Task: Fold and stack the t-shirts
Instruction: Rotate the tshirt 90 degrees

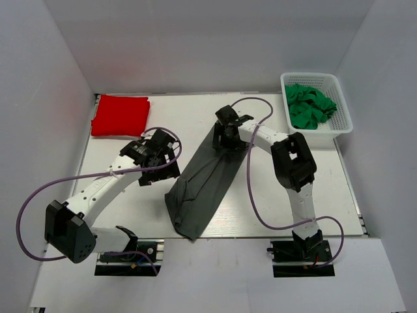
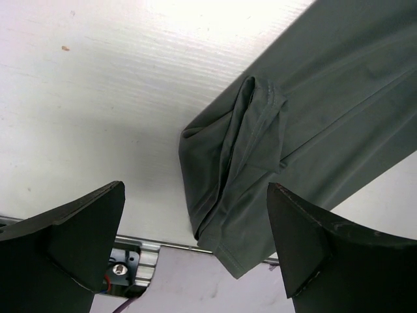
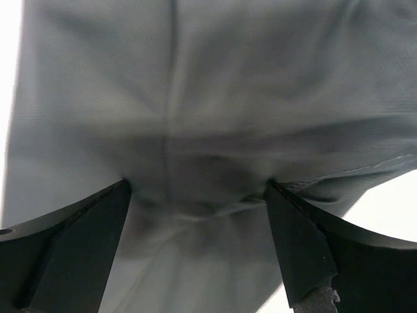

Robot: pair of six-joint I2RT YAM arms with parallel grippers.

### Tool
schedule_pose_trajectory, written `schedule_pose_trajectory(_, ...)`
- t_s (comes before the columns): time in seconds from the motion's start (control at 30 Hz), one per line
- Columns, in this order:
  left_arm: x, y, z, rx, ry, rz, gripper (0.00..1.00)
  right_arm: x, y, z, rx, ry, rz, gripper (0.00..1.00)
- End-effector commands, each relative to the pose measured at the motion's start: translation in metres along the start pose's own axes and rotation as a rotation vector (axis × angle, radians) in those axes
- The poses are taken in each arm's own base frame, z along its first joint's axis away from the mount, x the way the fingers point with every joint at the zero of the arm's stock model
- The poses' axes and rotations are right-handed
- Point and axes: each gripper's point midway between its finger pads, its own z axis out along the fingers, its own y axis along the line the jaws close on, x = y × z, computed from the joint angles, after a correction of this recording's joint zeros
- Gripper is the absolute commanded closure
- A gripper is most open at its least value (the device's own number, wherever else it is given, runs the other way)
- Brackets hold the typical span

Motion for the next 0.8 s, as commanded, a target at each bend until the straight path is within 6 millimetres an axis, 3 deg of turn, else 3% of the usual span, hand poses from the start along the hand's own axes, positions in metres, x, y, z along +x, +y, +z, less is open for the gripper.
schedule_pose_trajectory(0.0, -0.015, -0.015, -0.013, 0.076, -0.051, -0.028, 0.0, 0.012, -0.023, 0.002, 0.111, 0.046, 0.052, 0.1)
schedule_pose_trajectory(0.1, -0.011, -0.022, -0.004, 0.085, -0.024, -0.002, 0.0, 0.007, -0.033, 0.016, 0.151, 0.048, 0.041, 0.1)
schedule_pose_trajectory(0.17, -0.016, -0.027, 0.0, 0.084, -0.024, 0.01, 0.0, -0.007, -0.031, 0.032, 0.158, 0.044, 0.013, 0.1)
schedule_pose_trajectory(0.2, -0.015, -0.027, 0.003, 0.075, -0.016, 0.026, 0.0, -0.007, -0.041, 0.034, 0.182, 0.075, 0.0, 0.1)
schedule_pose_trajectory(0.23, -0.016, -0.03, 0.003, 0.082, -0.01, 0.035, 0.0, -0.029, -0.034, 0.038, 0.172, 0.035, -0.01, 0.1)
schedule_pose_trajectory(0.27, -0.017, -0.032, 0.006, 0.076, -0.003, 0.037, 0.0, -0.032, -0.047, 0.05, 0.196, 0.045, -0.001, 0.1)
schedule_pose_trajectory(0.33, -0.016, -0.034, 0.007, 0.074, 0.015, 0.06, 0.0, -0.056, -0.046, 0.057, 0.173, 0.005, -0.03, 0.1)
schedule_pose_trajectory(0.37, -0.017, -0.035, 0.01, 0.075, 0.015, 0.06, 0.0, -0.065, -0.057, 0.061, 0.156, 0.006, -0.051, 0.1)
schedule_pose_trajectory(0.4, -0.019, -0.037, 0.01, 0.076, 0.014, 0.059, 0.0, -0.077, -0.055, 0.073, 0.127, -0.035, -0.055, 0.1)
schedule_pose_trajectory(0.5, -0.019, -0.05, 0.016, 0.108, 0.039, 0.079, 0.0, -0.123, -0.043, 0.079, -0.044, -0.15, -0.172, 0.1)
schedule_pose_trajectory(0.57, -0.021, -0.059, 0.024, 0.127, 0.048, 0.106, 0.0, -0.149, -0.03, 0.076, -0.16, -0.231, -0.315, 0.1)
schedule_pose_trajectory(0.63, -0.025, -0.073, 0.024, 0.171, 0.055, 0.115, 0.0, -0.174, -0.024, 0.067, -0.162, -0.311, -0.382, 0.1)
schedule_pose_trajectory(0.67, -0.026, -0.079, 0.032, 0.181, 0.059, 0.127, 0.0, -0.2, -0.007, 0.041, -0.232, -0.384, -0.418, 0.1)
schedule_pose_trajectory(0.7, -0.028, -0.086, 0.032, 0.206, 0.058, 0.125, 0.0, -0.203, -0.002, 0.034, -0.239, -0.395, -0.422, 0.1)
schedule_pose_trajectory(0.73, -0.029, -0.09, 0.036, 0.219, 0.059, 0.139, 0.0, -0.22, 0.011, -0.007, -0.28, -0.462, -0.432, 0.1)
schedule_pose_trajectory(0.77, -0.032, -0.1, 0.038, 0.245, 0.035, 0.144, 0.0, -0.2, 0.008, -0.001, -0.299, -0.41, -0.433, 0.1)
